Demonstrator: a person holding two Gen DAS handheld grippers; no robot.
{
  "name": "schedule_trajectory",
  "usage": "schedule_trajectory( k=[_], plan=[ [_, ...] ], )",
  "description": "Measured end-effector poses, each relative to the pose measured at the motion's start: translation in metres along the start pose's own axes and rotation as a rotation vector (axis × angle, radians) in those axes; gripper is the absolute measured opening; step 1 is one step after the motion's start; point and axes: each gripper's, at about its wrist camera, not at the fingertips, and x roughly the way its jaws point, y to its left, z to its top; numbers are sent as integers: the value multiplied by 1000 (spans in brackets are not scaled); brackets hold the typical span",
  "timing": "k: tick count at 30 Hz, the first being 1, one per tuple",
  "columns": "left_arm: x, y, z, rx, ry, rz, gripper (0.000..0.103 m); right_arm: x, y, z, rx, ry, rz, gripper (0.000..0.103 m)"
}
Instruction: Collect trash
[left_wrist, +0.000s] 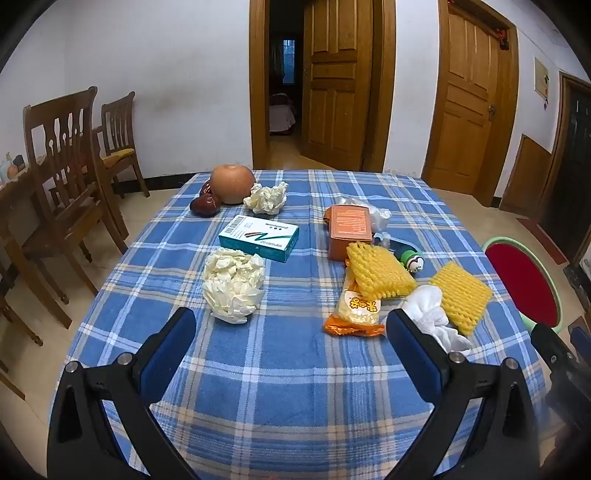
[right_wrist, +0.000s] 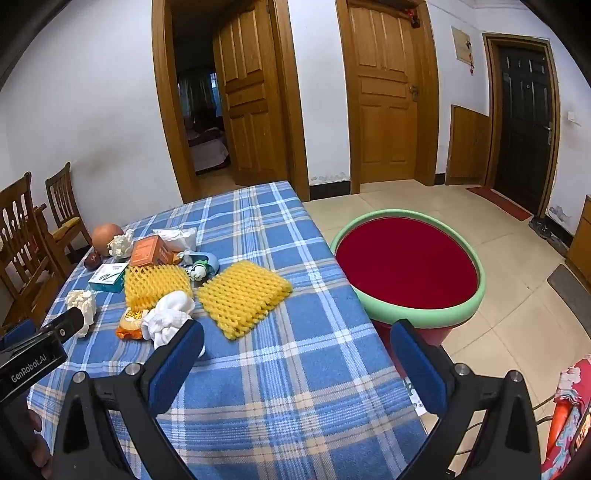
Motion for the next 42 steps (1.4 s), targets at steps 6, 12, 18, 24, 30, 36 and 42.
schedule_trajectory(
  k=[6, 12, 18, 24, 30, 36, 42],
  plan=[
    [4, 2, 0, -21, 16, -18, 101, -1, 0, 0, -5, -1, 4, 103],
    [3, 2, 0, -21, 14, -16, 101, -3, -1, 0, 0, -9, 2, 103],
    [0, 1, 0, -21, 12, -19, 101, -2, 0, 1, -1, -7, 3, 103],
    [0, 1, 0, -21, 11, -19, 101, -2, 0, 0, -1, -8, 1, 103],
    [-1, 1, 0, -22, 11, -19, 101, -2, -1, 0, 0, -7, 0, 103],
    [-1, 1, 0, -22, 10, -20, 101, -3, -1, 0, 0, -7, 1, 103],
    [-1, 1, 0, -22, 10, -20, 101, -2, -2, 0, 0, -6, 1, 103]
  ],
)
